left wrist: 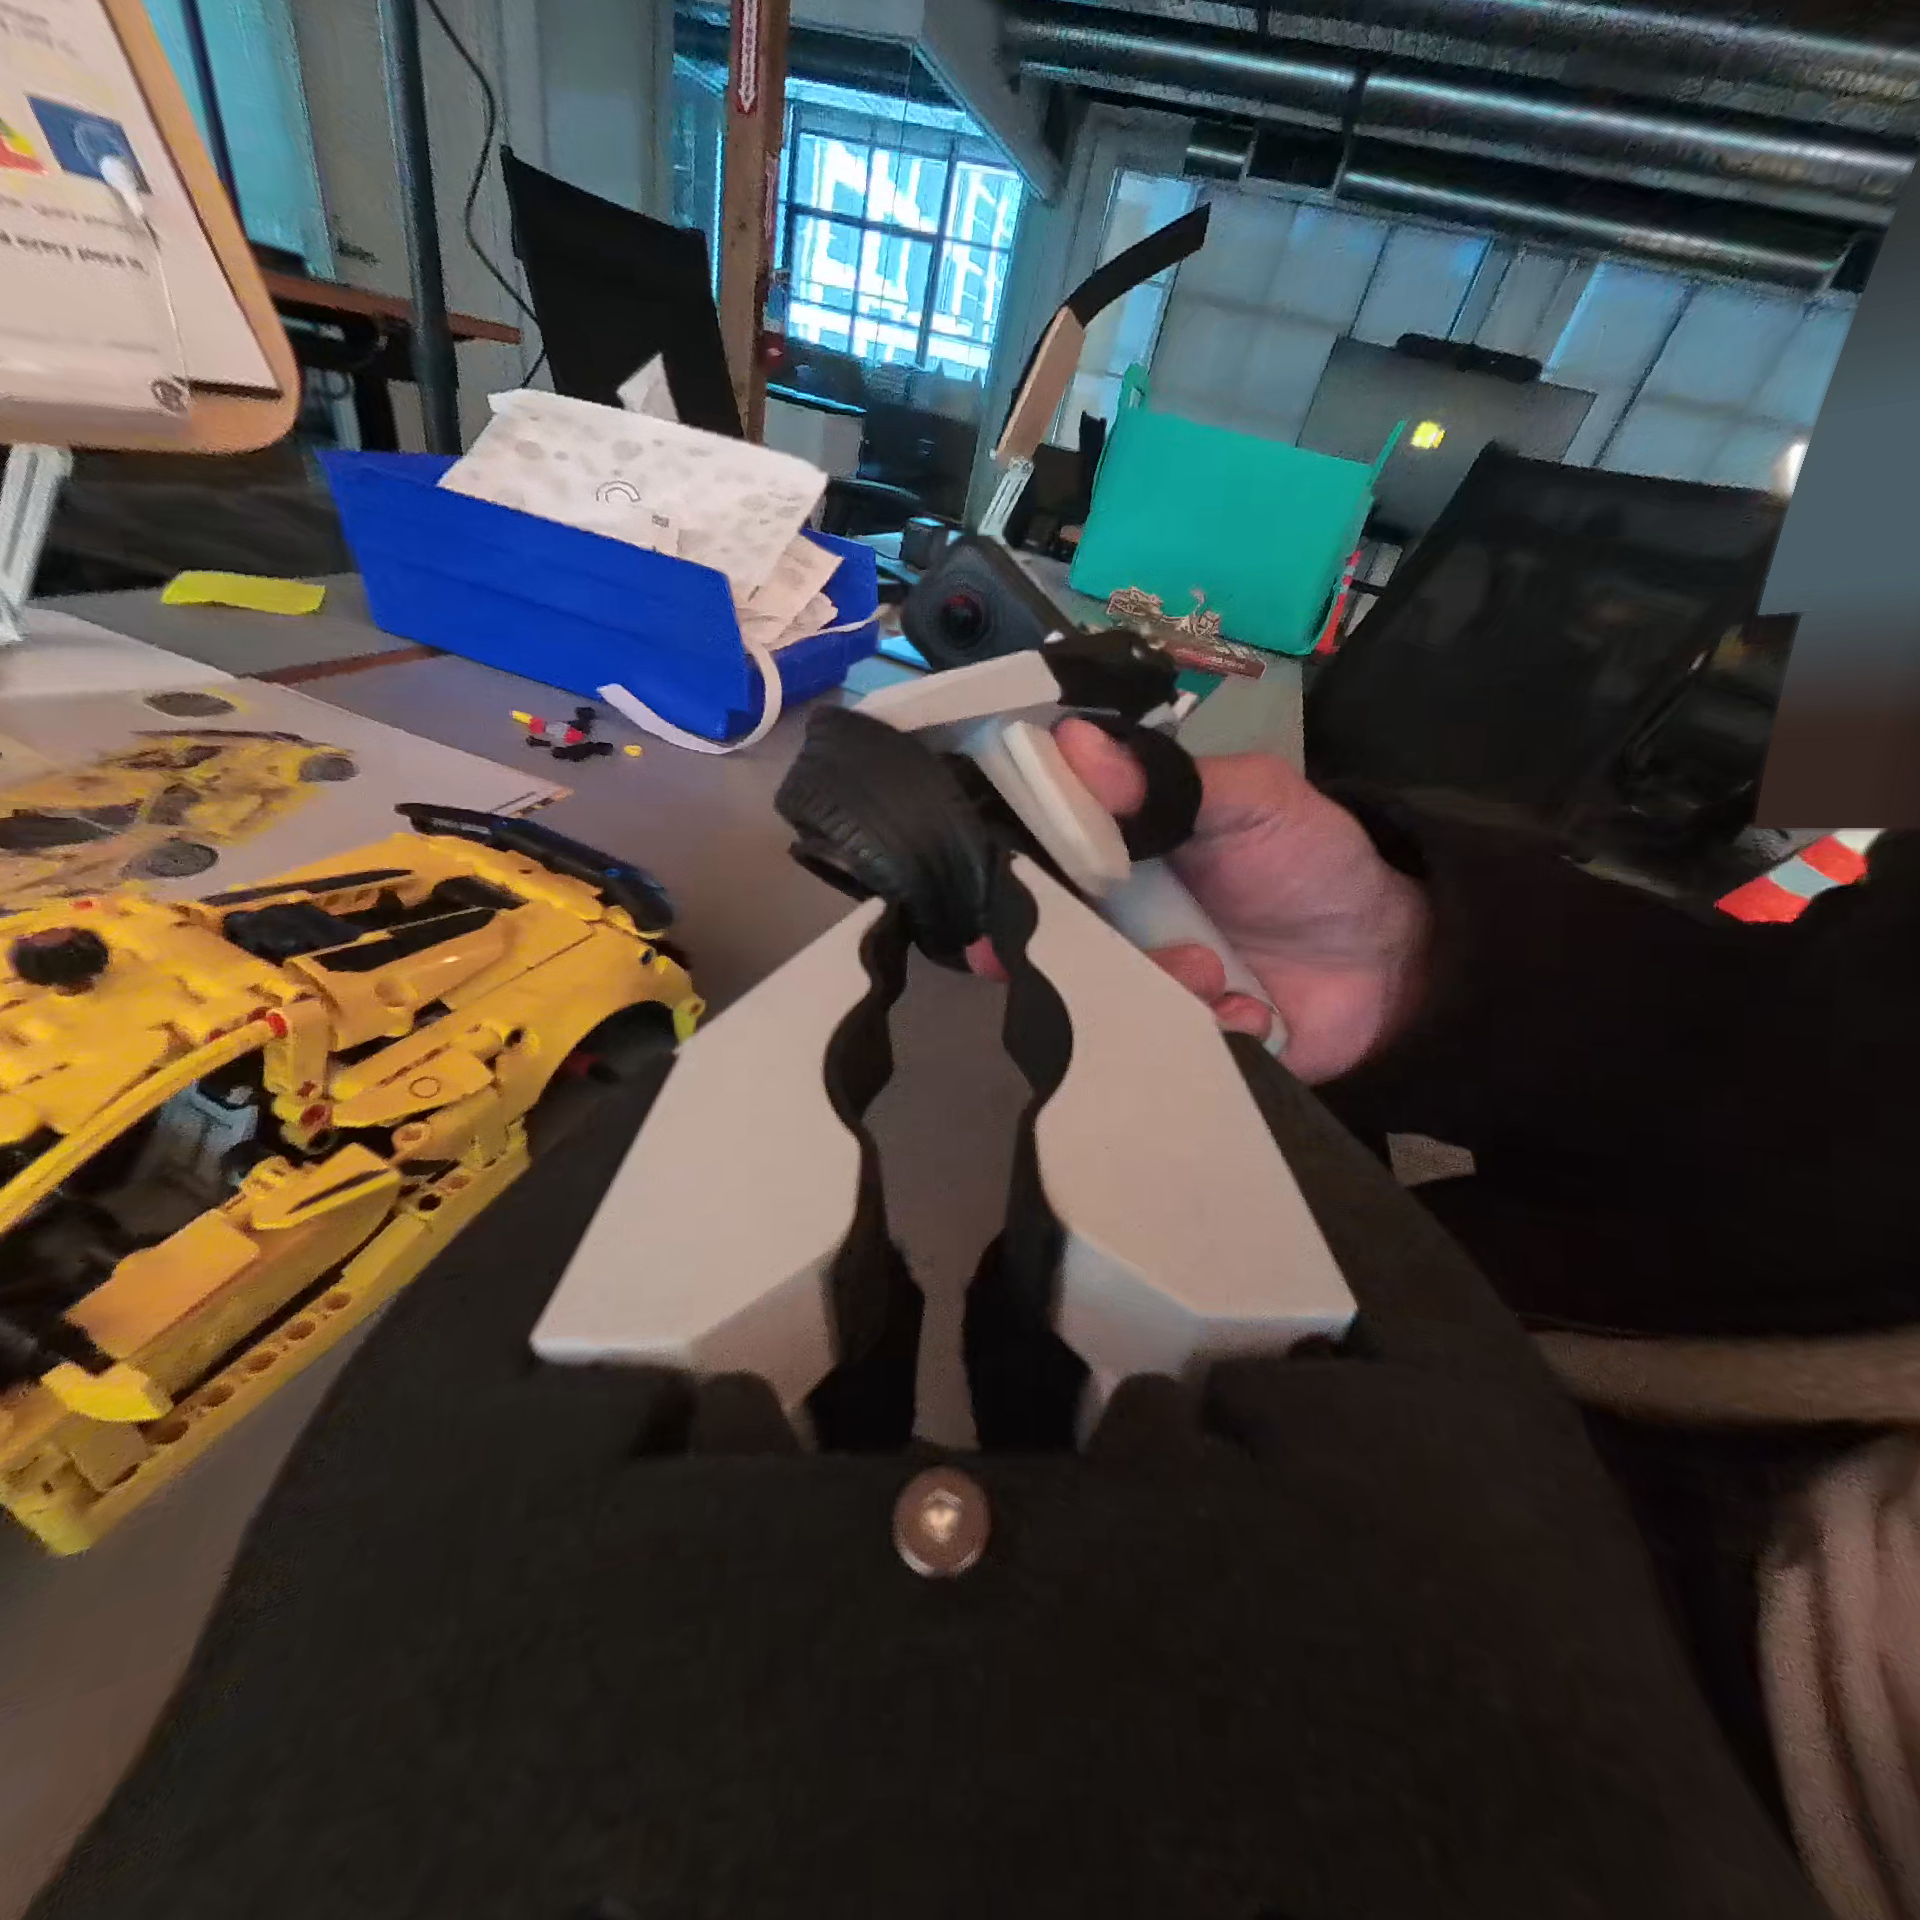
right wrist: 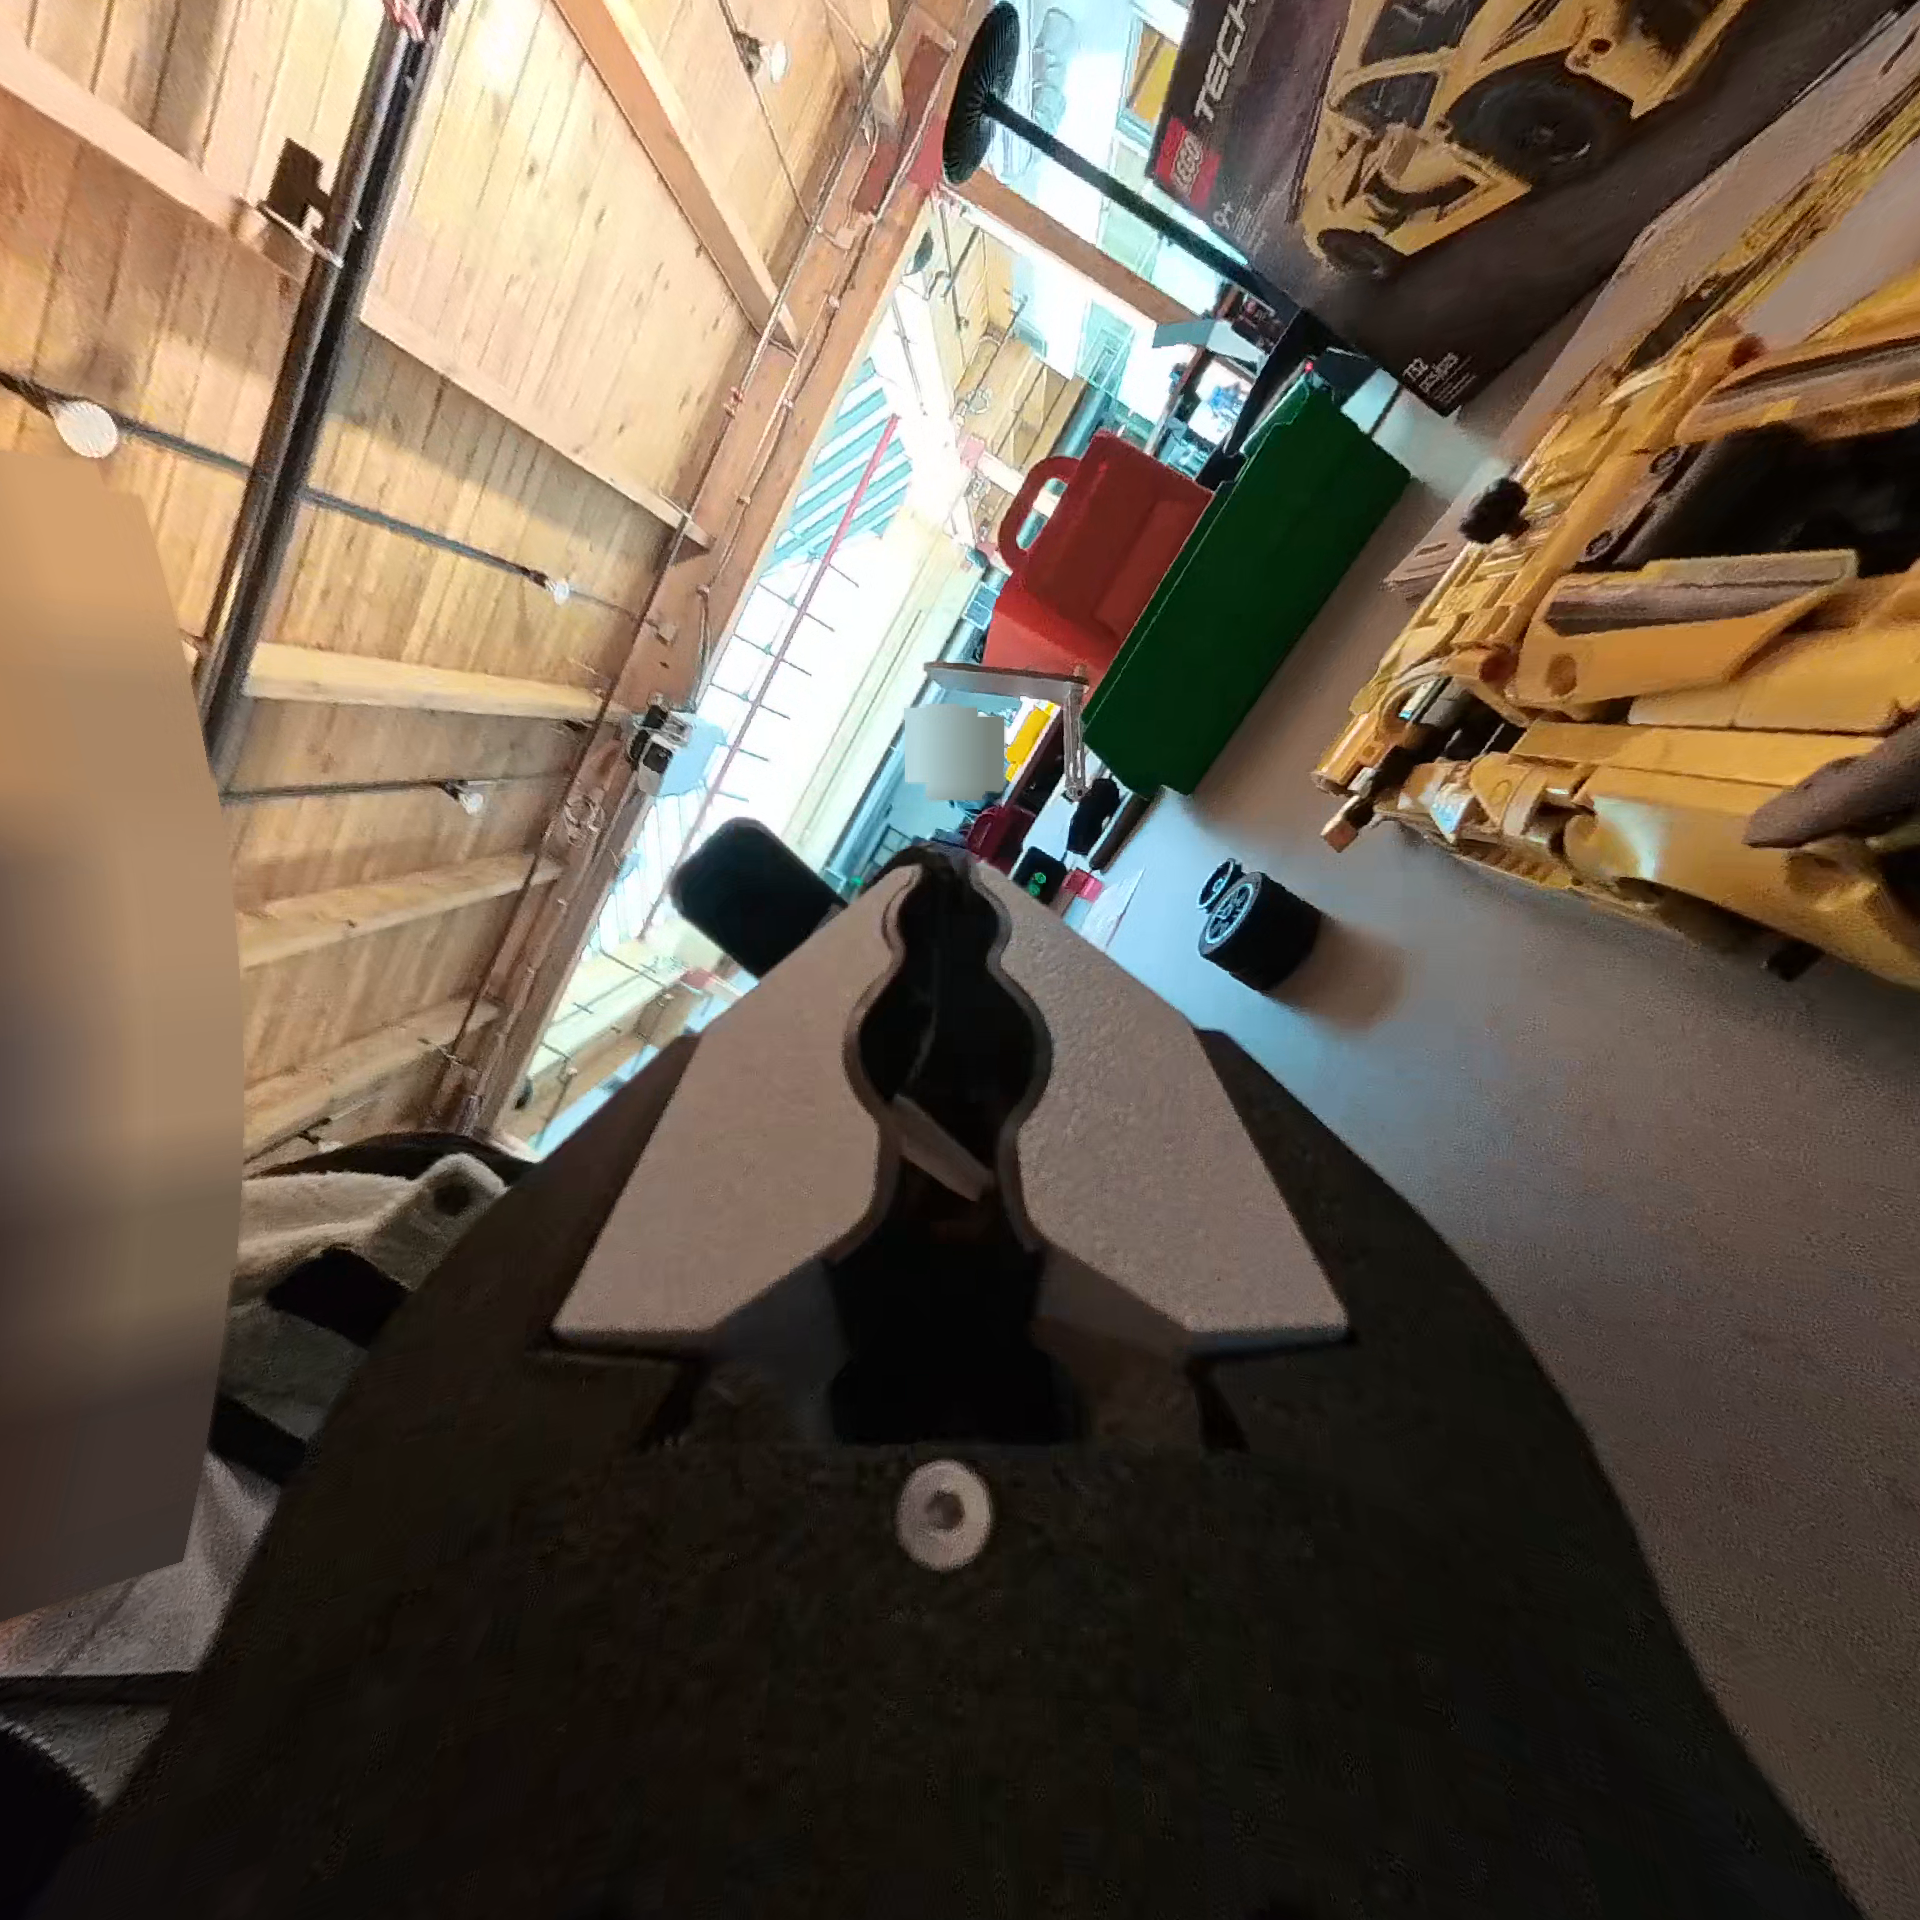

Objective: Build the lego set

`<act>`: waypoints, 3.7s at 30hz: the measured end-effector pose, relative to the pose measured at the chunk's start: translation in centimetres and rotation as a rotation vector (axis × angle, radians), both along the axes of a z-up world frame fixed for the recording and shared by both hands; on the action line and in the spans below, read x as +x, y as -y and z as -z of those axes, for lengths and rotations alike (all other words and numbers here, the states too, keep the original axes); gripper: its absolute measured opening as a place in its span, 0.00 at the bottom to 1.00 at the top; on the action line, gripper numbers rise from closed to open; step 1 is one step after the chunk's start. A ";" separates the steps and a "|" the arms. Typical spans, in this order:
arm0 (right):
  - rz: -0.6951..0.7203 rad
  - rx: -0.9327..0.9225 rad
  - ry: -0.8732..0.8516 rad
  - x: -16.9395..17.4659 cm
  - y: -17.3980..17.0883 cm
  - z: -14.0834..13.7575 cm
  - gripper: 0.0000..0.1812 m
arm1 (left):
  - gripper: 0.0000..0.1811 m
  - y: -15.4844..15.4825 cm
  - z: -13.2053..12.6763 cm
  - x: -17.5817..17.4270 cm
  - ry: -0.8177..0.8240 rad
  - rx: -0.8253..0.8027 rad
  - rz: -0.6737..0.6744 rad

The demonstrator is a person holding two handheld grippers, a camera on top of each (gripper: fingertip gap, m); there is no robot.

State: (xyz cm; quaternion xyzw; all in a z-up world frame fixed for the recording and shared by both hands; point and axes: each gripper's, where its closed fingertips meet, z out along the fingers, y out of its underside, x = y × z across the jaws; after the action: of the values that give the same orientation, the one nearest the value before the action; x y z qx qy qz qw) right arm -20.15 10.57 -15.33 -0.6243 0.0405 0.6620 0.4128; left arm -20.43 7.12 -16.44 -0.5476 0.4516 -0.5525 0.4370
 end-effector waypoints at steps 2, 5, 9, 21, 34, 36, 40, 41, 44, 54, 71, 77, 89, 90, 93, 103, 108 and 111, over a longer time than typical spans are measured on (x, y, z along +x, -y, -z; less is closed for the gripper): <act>-0.007 0.011 0.078 -0.1 0.0 0.4 0.02 | 0.09 0.2 0.2 0.0 -0.015 0.025 0.006; -0.075 0.045 0.082 -0.2 0.7 -0.5 0.03 | 0.09 0.3 -0.4 -0.2 0.038 -0.049 0.055; -0.155 0.064 0.019 -0.2 1.4 -1.3 0.05 | 0.10 0.5 -1.2 -0.6 0.103 -0.152 0.126; -0.100 0.133 0.207 0.0 1.3 -0.3 0.27 | 0.12 -0.2 -1.6 -0.9 0.169 -0.346 0.186; 0.006 0.183 0.244 0.7 1.0 0.4 0.12 | 0.23 -1.6 -1.7 -1.5 0.230 -0.488 0.206; 0.007 0.173 0.230 1.1 1.0 0.5 0.12 | 0.23 -2.9 -1.3 -2.2 0.211 -0.422 0.107; -0.022 0.176 0.276 0.3 1.3 1.0 0.13 | 0.24 -3.1 -0.7 -2.8 0.165 -0.356 0.086; -0.016 0.181 0.310 0.1 1.2 1.3 0.13 | 0.26 -2.9 -0.8 -2.6 0.166 -0.371 0.111; -0.036 0.213 0.419 -0.9 1.7 2.0 0.13 | 0.26 -1.8 -0.3 -2.1 0.124 -0.389 0.176; -0.207 0.143 0.282 -2.6 3.0 1.9 0.12 | 0.12 -0.5 -0.1 -2.4 0.079 -0.365 0.247; -0.475 0.085 -0.160 -3.6 5.2 -1.7 0.07 | 0.12 1.4 -3.6 -3.7 0.312 -0.693 0.567; -0.359 -0.048 -0.115 -2.8 2.9 0.3 0.07 | 0.12 -0.4 -1.6 -2.9 0.204 -0.626 0.407; -0.118 0.018 0.255 -1.4 1.4 2.4 0.05 | 0.11 0.0 1.4 -1.1 -0.010 -0.462 0.300; -0.087 0.035 0.292 -1.3 1.2 2.4 0.06 | 0.12 -0.3 1.5 -1.0 -0.014 -0.462 0.280; -0.106 0.051 0.179 -1.6 1.2 1.8 0.11 | 0.11 -1.4 0.8 -1.5 0.052 -0.498 0.250; -0.083 0.115 0.290 -2.1 1.4 1.9 0.12 | 0.12 -2.1 0.4 -1.8 0.092 -0.492 0.204; -0.216 0.093 0.133 -2.5 2.8 0.8 0.11 | 0.12 -1.0 -0.7 -2.2 0.153 -0.550 0.317; -0.313 0.092 -0.004 -3.0 3.8 -0.5 0.11 | 0.12 -0.1 -2.2 -2.9 0.245 -0.650 0.445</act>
State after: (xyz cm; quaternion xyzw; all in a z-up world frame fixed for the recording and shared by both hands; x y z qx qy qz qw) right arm -23.17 6.80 -14.87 -0.6021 -0.0870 0.7206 0.3326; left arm -23.36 7.26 -14.24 -0.4763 0.3055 -0.8085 0.1617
